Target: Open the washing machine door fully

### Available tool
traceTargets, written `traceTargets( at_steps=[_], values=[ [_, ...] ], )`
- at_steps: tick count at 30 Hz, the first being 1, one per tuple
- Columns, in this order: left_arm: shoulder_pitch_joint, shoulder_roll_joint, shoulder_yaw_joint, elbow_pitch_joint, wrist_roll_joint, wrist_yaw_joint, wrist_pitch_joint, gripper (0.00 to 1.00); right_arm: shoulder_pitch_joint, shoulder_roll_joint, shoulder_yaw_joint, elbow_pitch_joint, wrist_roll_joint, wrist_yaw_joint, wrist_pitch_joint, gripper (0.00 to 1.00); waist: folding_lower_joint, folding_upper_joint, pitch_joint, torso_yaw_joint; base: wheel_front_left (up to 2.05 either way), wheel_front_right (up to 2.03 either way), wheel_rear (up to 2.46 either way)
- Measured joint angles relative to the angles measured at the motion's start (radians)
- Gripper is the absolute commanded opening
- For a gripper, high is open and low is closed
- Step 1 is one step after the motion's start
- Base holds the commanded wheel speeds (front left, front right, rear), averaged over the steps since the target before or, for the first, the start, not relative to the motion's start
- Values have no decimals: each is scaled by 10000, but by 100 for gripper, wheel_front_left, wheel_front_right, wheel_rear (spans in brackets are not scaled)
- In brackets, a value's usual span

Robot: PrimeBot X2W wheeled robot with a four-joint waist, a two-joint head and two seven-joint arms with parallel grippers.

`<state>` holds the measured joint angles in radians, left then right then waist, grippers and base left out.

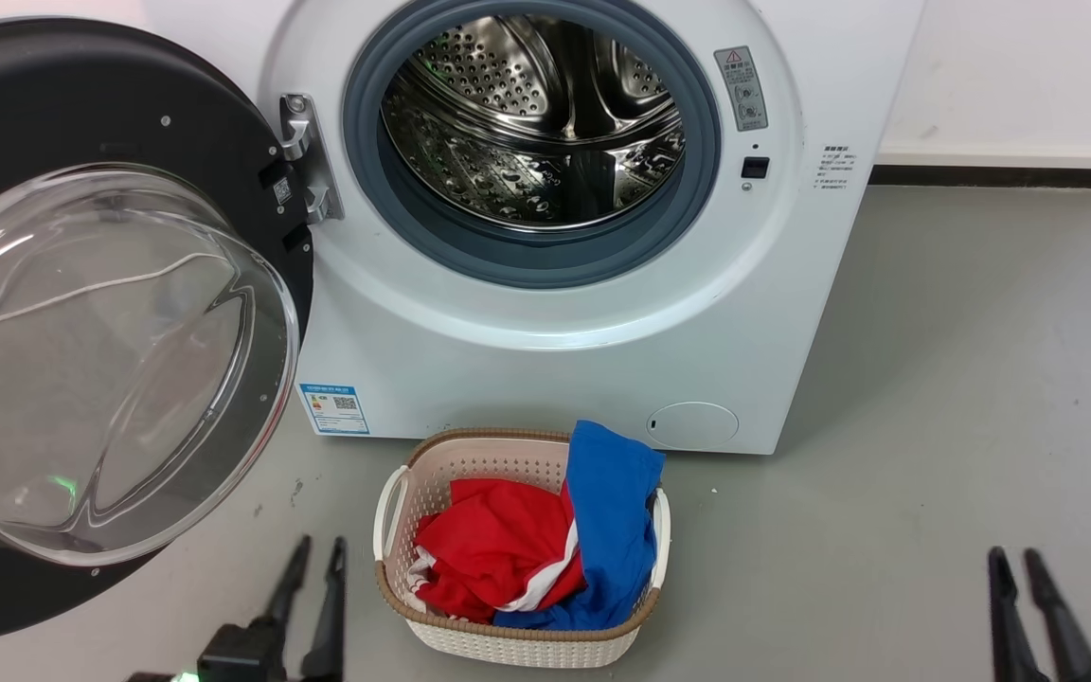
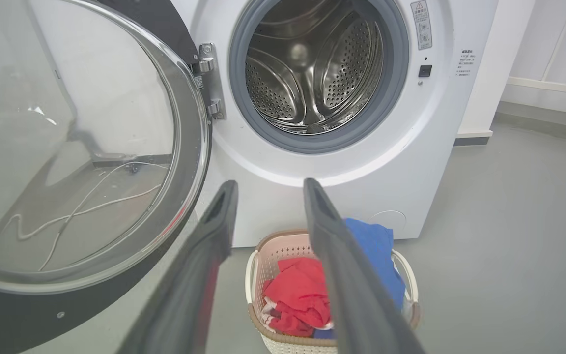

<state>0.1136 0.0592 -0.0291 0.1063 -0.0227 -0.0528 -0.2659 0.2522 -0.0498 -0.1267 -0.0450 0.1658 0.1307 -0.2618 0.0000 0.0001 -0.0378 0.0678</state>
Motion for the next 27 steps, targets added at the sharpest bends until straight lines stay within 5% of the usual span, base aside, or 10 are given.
traceTargets(
  at_steps=[5,27],
  values=[
    [204,-48,12,479,-169,-2,84,0,1,19,42,447,138,0,77,0,0,0,4,-7,0,0,0],
    [-323,-65,391,742,-4495,-178,1104,0,-836,-61,255,1118,4249,0,928,0,0,0,76,-127,0,0,0]
  ],
)
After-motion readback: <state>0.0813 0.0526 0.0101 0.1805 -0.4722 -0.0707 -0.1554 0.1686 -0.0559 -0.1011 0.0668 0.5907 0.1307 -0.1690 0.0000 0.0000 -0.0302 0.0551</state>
